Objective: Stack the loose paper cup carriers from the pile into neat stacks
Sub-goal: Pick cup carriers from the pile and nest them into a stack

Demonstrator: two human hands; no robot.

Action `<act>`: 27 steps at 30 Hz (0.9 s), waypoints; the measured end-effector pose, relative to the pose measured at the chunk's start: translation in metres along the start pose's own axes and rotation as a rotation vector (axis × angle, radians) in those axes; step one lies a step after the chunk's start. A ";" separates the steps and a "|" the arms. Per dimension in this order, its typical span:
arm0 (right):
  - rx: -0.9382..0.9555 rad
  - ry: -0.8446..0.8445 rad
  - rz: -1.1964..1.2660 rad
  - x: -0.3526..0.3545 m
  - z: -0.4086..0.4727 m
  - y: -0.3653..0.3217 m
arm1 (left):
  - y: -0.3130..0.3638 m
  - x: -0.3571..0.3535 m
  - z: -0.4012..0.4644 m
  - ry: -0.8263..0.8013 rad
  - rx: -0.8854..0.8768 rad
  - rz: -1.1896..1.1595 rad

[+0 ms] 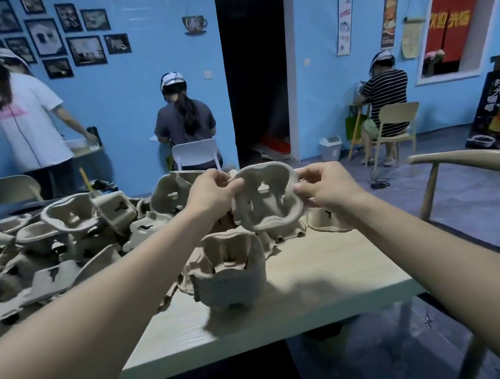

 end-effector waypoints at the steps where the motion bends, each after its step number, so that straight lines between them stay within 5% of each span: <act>1: -0.025 0.002 0.048 -0.005 -0.002 0.000 | -0.007 0.004 -0.003 -0.024 0.043 -0.043; 6: -0.161 -0.015 0.144 -0.032 -0.012 0.004 | -0.043 0.023 -0.026 -0.226 0.252 -0.166; 13: -0.281 -0.083 0.181 -0.060 -0.032 0.012 | -0.060 0.048 -0.042 -0.160 0.304 -0.279; 27: -0.220 -0.078 -0.099 -0.071 -0.036 0.033 | -0.069 0.045 -0.054 -0.176 0.178 0.170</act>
Point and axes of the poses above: each hand's wrist, its own z-axis towards the middle knuckle, its own x-axis out of the back of the hand, y = z × x, the point moved 5 cm from there along z, towards the middle knuckle, and after that the axes turned 5 degrees about z, right-handed, at the moved point
